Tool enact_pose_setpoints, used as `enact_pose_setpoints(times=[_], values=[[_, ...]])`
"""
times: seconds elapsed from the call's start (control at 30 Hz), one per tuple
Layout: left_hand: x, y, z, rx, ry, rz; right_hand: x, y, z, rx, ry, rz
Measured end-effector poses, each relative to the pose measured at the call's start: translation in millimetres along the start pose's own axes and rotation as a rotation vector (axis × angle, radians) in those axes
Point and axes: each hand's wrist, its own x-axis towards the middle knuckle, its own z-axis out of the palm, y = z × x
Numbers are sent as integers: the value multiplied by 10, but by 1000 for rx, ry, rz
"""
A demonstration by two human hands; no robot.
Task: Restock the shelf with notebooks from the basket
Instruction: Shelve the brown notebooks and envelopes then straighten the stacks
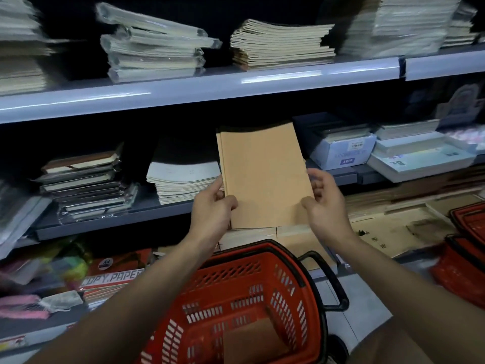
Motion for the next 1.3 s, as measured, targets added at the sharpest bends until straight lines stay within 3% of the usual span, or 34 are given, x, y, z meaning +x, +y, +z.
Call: enact_pose_setpoints(times=[0.6,0.73,0.9,1.13,1.3], values=[[1567,21,488,497,157,203,1557,311,241,-212,70,-108],[1704,31,529,722,187,253,1730,381,265,-275,72,-107],[1797,-102,511,968,140,313,1815,451,337,-344,11,-66],[1738,-252,478,995,0,267,1721,602,323,-450,-61,-122],[1611,-278,465,1053,-52,344,1638,591,252,-479,-225,-100]])
